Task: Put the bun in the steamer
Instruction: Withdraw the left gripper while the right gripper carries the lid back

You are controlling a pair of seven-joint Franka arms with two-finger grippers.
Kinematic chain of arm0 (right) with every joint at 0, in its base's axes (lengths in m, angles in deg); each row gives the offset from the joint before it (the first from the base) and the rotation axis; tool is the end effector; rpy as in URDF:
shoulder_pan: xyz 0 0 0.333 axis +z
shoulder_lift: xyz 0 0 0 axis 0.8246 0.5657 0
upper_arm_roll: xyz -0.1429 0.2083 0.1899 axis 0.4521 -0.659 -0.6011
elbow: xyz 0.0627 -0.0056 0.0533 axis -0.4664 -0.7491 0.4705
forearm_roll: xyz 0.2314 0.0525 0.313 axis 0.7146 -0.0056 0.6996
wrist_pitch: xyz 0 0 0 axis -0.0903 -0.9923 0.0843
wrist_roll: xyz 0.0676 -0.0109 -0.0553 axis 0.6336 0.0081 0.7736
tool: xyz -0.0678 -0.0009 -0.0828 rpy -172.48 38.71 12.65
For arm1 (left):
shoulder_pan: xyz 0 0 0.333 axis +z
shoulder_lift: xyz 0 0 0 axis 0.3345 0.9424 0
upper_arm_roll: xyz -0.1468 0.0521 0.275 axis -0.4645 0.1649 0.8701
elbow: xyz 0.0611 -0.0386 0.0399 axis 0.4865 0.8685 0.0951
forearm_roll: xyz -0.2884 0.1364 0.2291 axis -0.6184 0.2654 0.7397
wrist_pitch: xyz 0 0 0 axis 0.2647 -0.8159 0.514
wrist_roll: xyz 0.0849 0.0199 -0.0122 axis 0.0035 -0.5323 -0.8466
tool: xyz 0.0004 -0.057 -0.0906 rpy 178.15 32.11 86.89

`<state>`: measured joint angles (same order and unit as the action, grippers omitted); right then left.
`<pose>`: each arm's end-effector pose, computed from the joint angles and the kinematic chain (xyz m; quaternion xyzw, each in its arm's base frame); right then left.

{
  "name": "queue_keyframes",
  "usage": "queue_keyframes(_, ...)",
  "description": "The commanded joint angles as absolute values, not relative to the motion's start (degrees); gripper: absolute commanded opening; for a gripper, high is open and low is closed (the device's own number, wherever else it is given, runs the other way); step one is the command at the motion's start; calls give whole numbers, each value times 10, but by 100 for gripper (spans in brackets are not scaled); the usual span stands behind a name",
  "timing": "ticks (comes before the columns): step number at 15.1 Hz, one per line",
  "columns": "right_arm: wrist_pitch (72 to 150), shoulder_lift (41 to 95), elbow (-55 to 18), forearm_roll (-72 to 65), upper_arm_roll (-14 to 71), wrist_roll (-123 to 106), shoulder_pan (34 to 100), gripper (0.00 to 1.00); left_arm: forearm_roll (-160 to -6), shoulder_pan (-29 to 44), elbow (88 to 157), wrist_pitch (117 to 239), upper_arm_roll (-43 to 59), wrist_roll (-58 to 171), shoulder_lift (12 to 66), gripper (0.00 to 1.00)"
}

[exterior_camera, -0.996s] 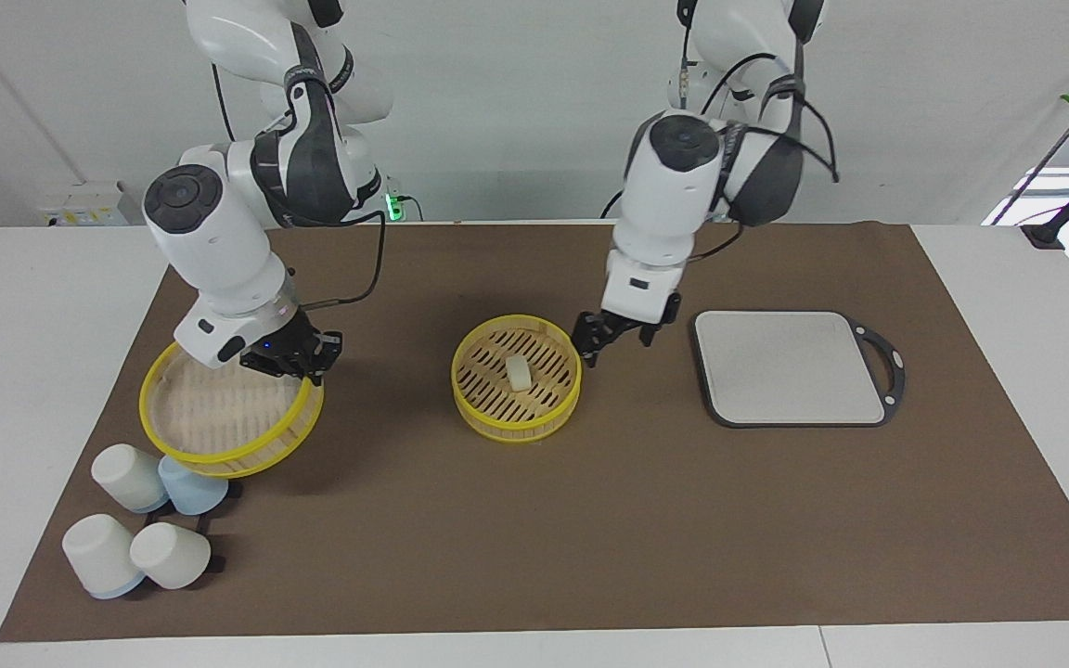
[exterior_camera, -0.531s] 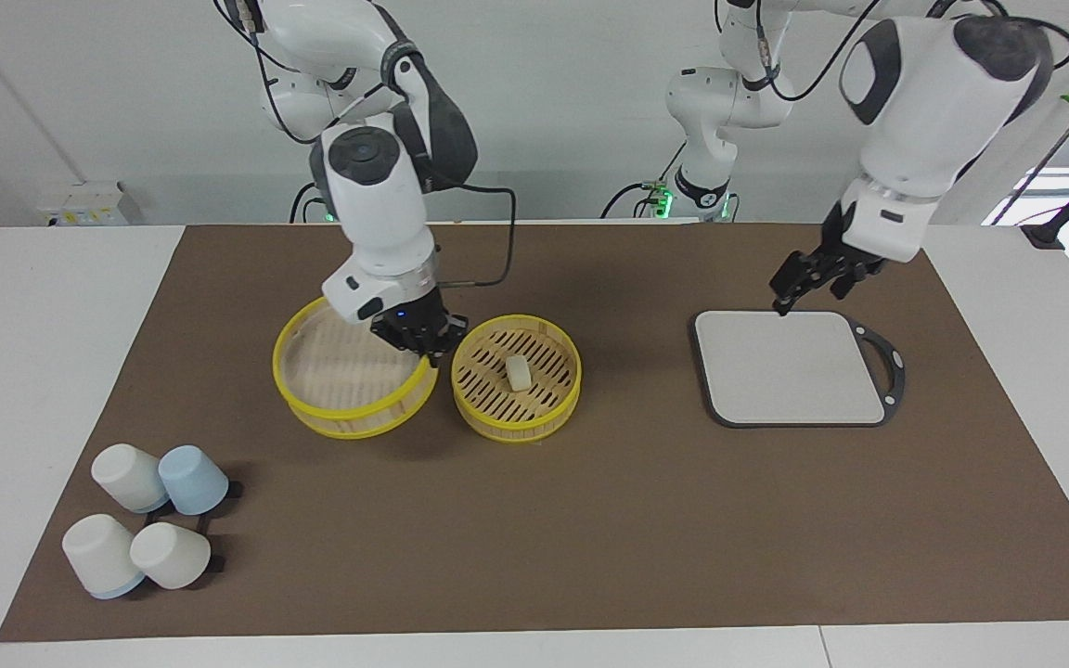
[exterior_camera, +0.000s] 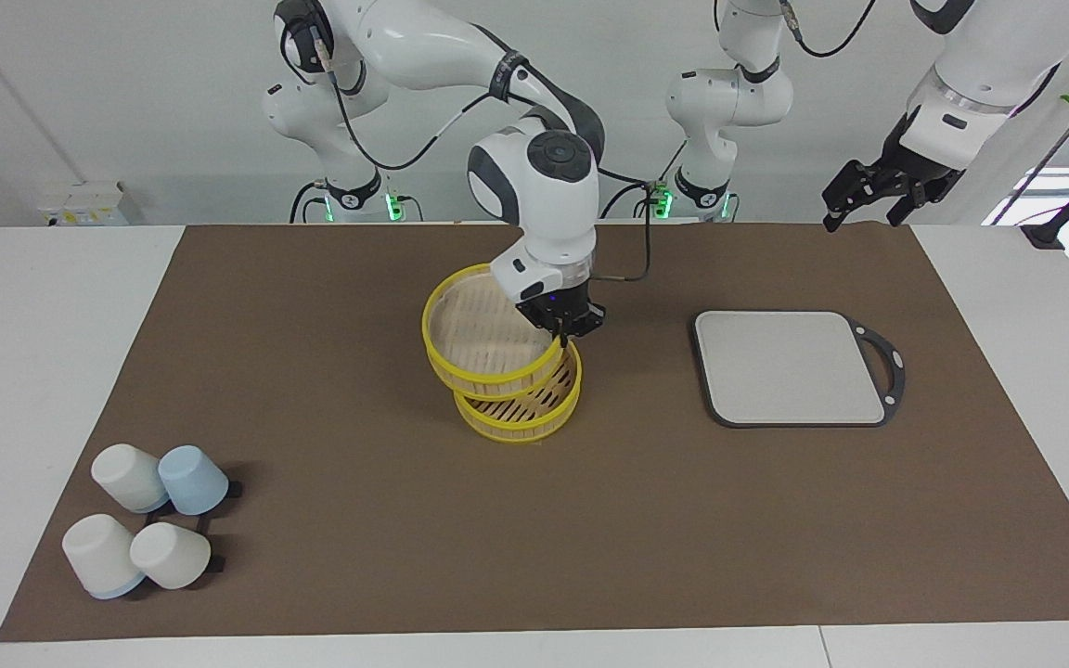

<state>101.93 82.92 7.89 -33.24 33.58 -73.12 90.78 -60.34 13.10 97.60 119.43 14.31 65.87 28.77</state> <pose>0.5657 0.4314 0.4312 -0.9857 0.1665 0.0048 0.0247 0.5303 -0.0351 0.6599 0.9989 0.0221 -0.0378 0.0182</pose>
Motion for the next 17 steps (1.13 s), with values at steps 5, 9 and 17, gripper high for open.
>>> queue_keyframes(5, 1052, 869, 116, -333, 340, -748, 917, 0, -589, 164, 1003, 1194, 116, 724, 263, 100)
queue_keyframes(9, 1070, 869, 97, -334, 340, -748, 918, 0, -588, 167, 1000, 1189, 115, 737, 263, 100)
queue_keyframes(17, 1098, 864, 62, -336, 340, -742, 913, 0, -588, 179, 997, 1189, 102, 738, 263, 100)
